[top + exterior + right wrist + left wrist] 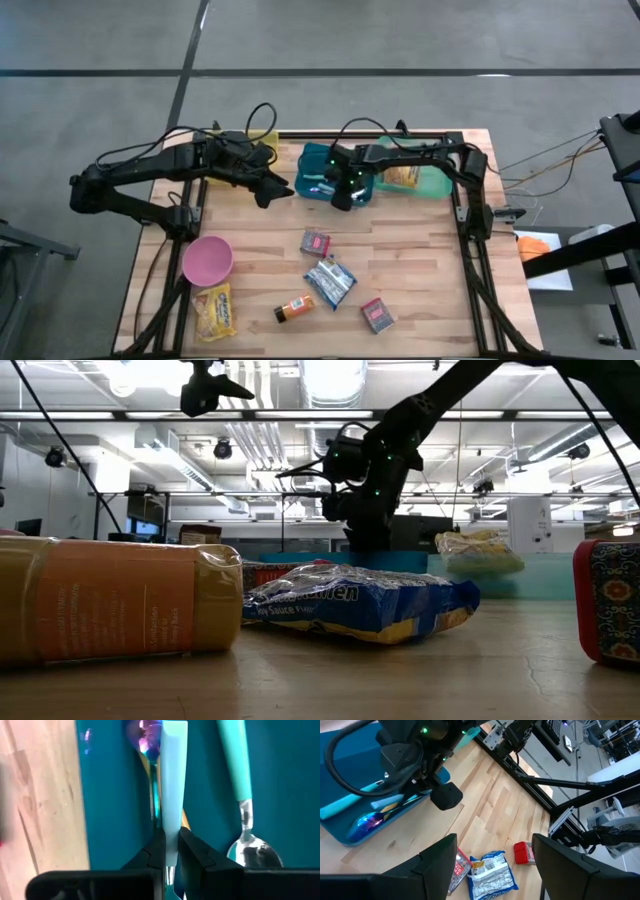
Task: Pick & Place Food Item
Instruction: Put the light blue spoon into the blue bin, then put the red seasoning can into the yellow bin
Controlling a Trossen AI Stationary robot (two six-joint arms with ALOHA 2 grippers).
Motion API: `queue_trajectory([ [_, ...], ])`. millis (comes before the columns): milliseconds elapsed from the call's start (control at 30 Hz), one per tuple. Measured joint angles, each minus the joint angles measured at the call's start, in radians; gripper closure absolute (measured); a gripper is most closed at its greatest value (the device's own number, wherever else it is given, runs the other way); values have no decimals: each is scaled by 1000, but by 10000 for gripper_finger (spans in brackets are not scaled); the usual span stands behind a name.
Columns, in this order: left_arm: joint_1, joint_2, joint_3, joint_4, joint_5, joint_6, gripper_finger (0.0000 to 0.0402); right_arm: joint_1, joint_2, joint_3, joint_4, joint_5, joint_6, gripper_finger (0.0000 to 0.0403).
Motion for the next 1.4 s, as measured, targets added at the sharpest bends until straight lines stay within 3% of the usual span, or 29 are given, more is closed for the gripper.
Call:
queue_trajectory([
  [833,0,0,0,0,-2,12,138,-2,3,-17,-30,0,94,380],
  [933,0,0,0,0,-2,12,138,-2,3,-17,-30,0,101,351],
  [1233,0,0,0,0,-2,23,138,-3,3,-17,-29,1,141,200],
  [1400,0,0,0,0,1,23,138,-3,-3,-17,-30,3,177,156],
])
